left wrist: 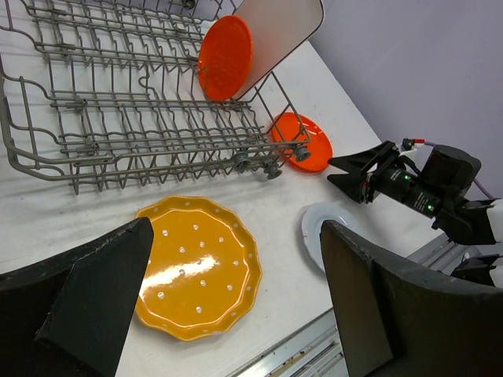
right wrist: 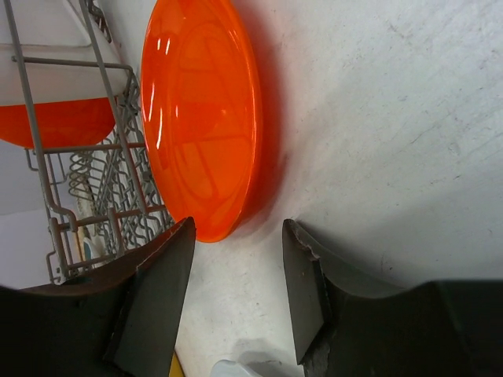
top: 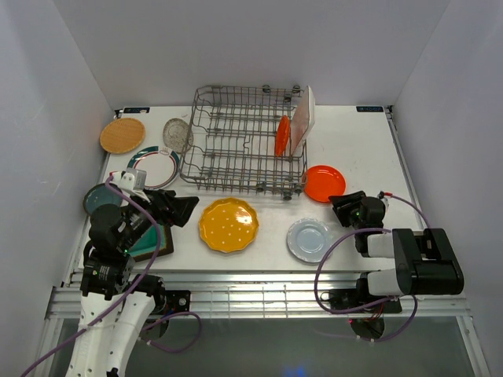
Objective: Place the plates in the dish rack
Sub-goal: Pick up the plate at the center of the board.
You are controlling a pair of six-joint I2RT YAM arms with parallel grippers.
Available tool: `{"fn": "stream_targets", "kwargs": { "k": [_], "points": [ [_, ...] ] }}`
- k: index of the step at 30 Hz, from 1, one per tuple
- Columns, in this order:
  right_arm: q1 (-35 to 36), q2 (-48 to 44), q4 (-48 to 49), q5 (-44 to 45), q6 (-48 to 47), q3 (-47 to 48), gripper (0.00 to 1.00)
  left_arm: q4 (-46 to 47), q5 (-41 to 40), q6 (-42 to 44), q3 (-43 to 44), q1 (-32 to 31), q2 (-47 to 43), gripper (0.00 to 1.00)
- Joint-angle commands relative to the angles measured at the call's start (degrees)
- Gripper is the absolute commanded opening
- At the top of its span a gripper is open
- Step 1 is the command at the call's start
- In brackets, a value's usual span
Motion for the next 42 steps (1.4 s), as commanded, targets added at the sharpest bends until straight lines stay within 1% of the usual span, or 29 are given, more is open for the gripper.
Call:
{"fn": "stream_targets", "kwargs": {
  "k": [1,5,6,13,15,21,23,24,27,29,32,35,38,39,42],
  "points": [
    [-0.55,1.67,2.09,1.49,1.36,0.94,0.53,1.01,-0.02,0.24,-0.33,-0.21,-0.41,0.98],
    [-0.64,2.2,2.88,3.95,2.24,0.76,0.51,1.01,-0.02,0.24,-0.25,-0.21,-0.41,0.98],
    [-0.64,2.2,2.97,4.48,2.5,0.76,0.49,1.01,-0.02,0.24,-0.33,-0.21,-0.41,0.98],
    [-0.81,4.22,4.9,4.57,4.08,0.85,0.43,1.01,0.07,0.33,-0.33,-0.21,-0.41,0.98],
    [-0.81,5.36,6.21,5.01,4.96,0.33,0.39,1.01,0.24,0.33,-0.25,-0.21,-0.24,0.98],
    [-0.81,8.96,9.91,4.4,6.37,0.76,0.37,0.93,0.33,0.42,-0.25,-0.21,0.12,0.98],
    [-0.81,10.11,11.05,3.79,6.54,0.94,0.34,1.01,0.33,0.42,-0.25,-0.21,0.12,0.98],
    [-0.72,10.29,11.14,3.87,7.15,0.85,0.29,1.01,0.42,0.42,-0.25,-0.13,0.12,0.98],
    [-0.81,11.17,13.43,3.78,7.95,-0.11,0.27,1.01,0.42,0.42,-0.25,-0.21,0.03,0.98],
    [-0.81,11.34,13.87,3.78,8.13,-0.2,0.2,1.01,0.42,0.42,-0.25,-0.21,0.03,0.98],
    [-0.81,11.52,14.22,3.52,8.3,-0.29,0.18,1.01,0.33,0.42,-0.25,-0.21,-0.15,0.98],
    [-0.81,11.08,14.84,3.61,8.74,-0.82,0.13,1.01,0.33,0.42,-0.33,-0.21,-0.15,0.98],
    [-0.81,9.94,15.19,3.96,9.18,-1.52,0.13,1.01,0.33,0.42,-0.33,-0.21,-0.23,0.98],
    [-0.81,9.59,15.1,4.22,9.18,-1.7,0.1,1.01,0.33,0.42,-0.25,-0.21,-0.24,0.98],
    [-0.81,7.57,15.01,5.27,9.18,-2.57,0.09,1.01,0.25,0.42,-0.33,-0.21,-0.32,0.98]
  ]
}}
